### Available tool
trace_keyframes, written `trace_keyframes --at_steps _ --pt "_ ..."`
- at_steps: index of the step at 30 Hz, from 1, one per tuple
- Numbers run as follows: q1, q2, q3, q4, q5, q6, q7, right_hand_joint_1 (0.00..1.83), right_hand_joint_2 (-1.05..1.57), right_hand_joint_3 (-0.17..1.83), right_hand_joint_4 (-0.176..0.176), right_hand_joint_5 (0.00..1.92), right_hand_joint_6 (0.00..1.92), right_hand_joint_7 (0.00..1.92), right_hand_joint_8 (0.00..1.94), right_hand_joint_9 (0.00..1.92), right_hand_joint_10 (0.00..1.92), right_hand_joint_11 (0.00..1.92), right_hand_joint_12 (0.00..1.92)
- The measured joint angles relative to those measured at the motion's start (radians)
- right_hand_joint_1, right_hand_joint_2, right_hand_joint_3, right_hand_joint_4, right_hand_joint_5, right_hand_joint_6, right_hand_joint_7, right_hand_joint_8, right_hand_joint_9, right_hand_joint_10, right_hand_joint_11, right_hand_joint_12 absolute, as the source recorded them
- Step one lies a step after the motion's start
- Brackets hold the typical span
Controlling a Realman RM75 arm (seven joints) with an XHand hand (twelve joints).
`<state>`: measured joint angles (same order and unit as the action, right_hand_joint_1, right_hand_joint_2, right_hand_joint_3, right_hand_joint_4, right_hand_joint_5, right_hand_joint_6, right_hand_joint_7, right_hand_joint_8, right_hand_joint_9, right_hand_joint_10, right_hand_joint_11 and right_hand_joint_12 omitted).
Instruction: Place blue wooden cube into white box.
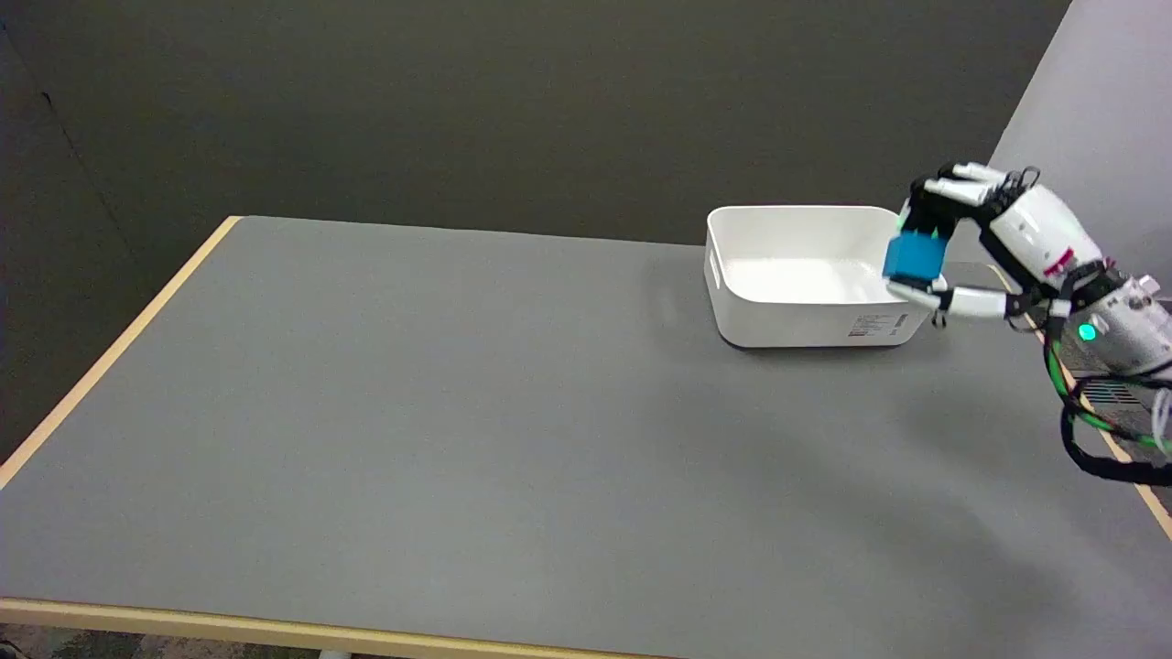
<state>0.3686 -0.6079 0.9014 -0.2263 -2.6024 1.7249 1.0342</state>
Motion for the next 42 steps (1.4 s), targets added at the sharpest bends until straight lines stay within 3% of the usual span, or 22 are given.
trace_keyframes --at_steps 10,25,34,42 --pt "0.08 -0.032 0.071 -0.077 0.0 -0.217 0.015 1.18 0.99 0.6 -0.176 0.69 1.54 0.74 1.58 0.83 1.76 0.5 1.62" --pt "0.218 -0.131 0.019 -0.104 0.0 -0.531 0.007 1.18 1.01 0.56 -0.176 0.68 1.54 0.73 1.58 0.83 1.78 0.48 1.56" --pt "0.26 -0.183 -0.026 -0.134 0.0 -0.761 -0.087 1.18 1.03 0.54 -0.176 0.68 1.54 0.72 1.58 0.81 1.78 0.41 1.48" --pt "0.282 -0.212 -0.054 -0.189 0.039 -0.979 -0.269 1.18 1.02 0.54 -0.176 0.68 1.53 0.73 1.57 0.81 1.76 0.42 1.44"
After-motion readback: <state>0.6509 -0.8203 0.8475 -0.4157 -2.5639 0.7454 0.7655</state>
